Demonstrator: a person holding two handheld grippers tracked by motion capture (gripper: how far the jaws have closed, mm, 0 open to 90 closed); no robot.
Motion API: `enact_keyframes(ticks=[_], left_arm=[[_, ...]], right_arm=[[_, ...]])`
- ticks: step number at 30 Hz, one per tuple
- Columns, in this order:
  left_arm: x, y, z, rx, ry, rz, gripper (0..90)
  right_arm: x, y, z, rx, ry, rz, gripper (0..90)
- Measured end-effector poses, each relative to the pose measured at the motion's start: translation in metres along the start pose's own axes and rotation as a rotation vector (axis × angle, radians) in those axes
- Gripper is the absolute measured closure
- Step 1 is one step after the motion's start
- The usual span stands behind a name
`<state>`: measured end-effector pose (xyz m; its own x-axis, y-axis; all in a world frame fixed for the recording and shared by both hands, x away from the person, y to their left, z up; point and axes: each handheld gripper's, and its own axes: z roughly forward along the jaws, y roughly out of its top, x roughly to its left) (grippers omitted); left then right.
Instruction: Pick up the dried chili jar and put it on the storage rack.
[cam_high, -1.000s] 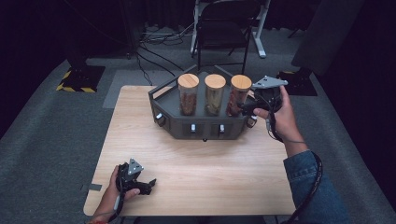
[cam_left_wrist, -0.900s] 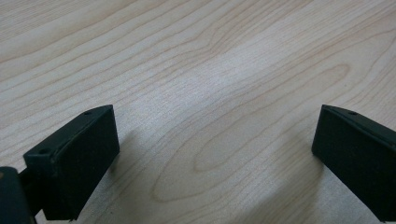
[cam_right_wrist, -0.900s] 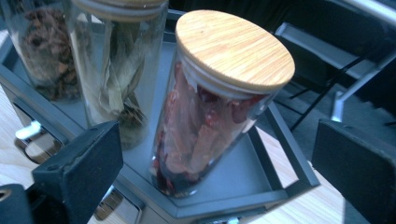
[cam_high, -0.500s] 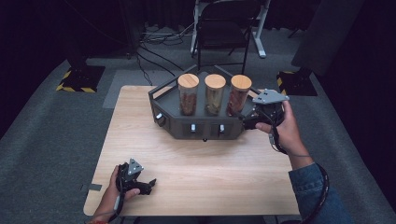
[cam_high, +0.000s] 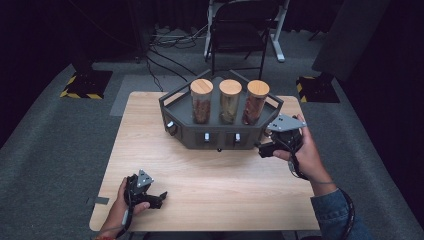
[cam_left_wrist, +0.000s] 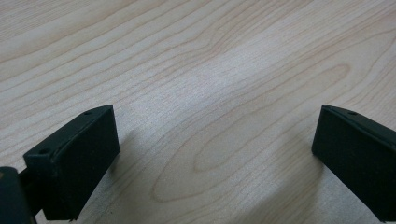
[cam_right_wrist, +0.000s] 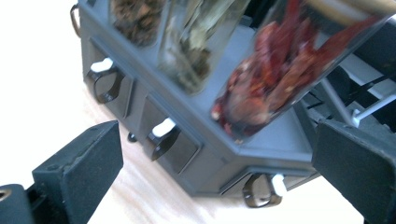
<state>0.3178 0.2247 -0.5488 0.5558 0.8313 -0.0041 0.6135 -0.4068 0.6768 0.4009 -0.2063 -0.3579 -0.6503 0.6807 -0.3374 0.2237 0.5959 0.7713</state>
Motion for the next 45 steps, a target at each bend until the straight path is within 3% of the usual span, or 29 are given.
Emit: enact_keyframes(ticks=[13,19,27,45], left_arm=[[0.0,0.0,0.0,-0.001,0.001,-0.001,0.6],[0.0,0.0,0.0,-0.001,0.002,-0.001,0.6],[0.0,0.0,0.0,0.0,0.003,-0.002,0.6],[0.0,0.0,0.0,-0.001,0.003,-0.003,0.6]], right_arm=[[0.02,-0.027,0.0,0.038,0.017,-0.024,1.8],[0.032,-0.045,0.001,0.086,0.038,-0.046,1.9],[0.039,-0.067,0.004,0.086,0.035,-0.03,1.8],[0.044,-0.123,0.018,0.183,0.027,0.019,1.9]])
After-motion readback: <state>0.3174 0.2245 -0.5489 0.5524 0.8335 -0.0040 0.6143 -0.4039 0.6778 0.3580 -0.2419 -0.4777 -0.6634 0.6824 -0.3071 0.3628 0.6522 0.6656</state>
